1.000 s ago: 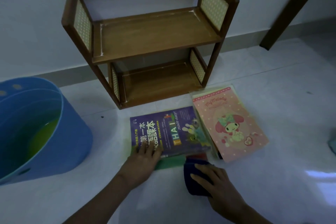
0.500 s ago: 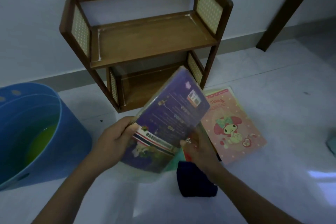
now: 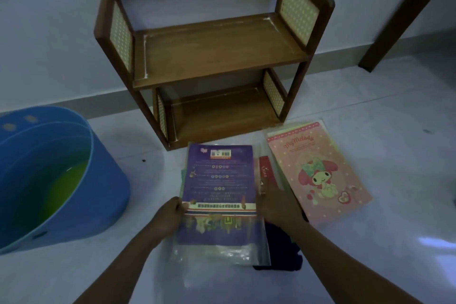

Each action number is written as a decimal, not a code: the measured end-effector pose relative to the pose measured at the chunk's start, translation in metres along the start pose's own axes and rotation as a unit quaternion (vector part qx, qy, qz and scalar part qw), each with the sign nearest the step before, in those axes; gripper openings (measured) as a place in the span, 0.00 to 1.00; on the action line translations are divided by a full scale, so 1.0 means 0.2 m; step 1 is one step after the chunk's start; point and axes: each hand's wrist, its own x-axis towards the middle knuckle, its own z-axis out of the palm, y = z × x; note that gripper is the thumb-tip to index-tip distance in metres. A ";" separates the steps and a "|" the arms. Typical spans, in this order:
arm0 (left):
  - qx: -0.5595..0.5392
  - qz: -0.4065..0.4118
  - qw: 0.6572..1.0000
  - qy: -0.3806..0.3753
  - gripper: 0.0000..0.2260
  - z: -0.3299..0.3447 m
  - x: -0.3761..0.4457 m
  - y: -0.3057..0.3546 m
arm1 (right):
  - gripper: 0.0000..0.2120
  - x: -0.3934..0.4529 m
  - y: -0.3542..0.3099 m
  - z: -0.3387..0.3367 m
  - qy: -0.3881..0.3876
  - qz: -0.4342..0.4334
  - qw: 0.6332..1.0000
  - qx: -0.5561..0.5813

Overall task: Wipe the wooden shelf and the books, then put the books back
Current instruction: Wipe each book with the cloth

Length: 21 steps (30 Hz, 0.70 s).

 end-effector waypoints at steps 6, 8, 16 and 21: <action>0.111 0.013 0.993 0.034 0.06 0.05 0.06 -0.05 | 0.41 -0.36 0.28 0.09 -0.103 -0.054 0.964 -0.240; 0.106 0.016 0.993 0.050 0.09 0.07 0.05 -0.05 | 0.48 -0.45 0.31 0.13 -0.095 -0.084 0.953 -0.274; 0.093 0.095 0.986 0.100 0.14 0.08 -0.01 -0.06 | 0.57 -0.48 0.45 -0.01 -0.042 -0.164 0.934 -0.313; 0.069 0.206 0.975 0.056 0.46 0.09 0.03 -0.15 | 0.29 -0.38 0.33 -0.25 0.069 -0.101 0.973 -0.195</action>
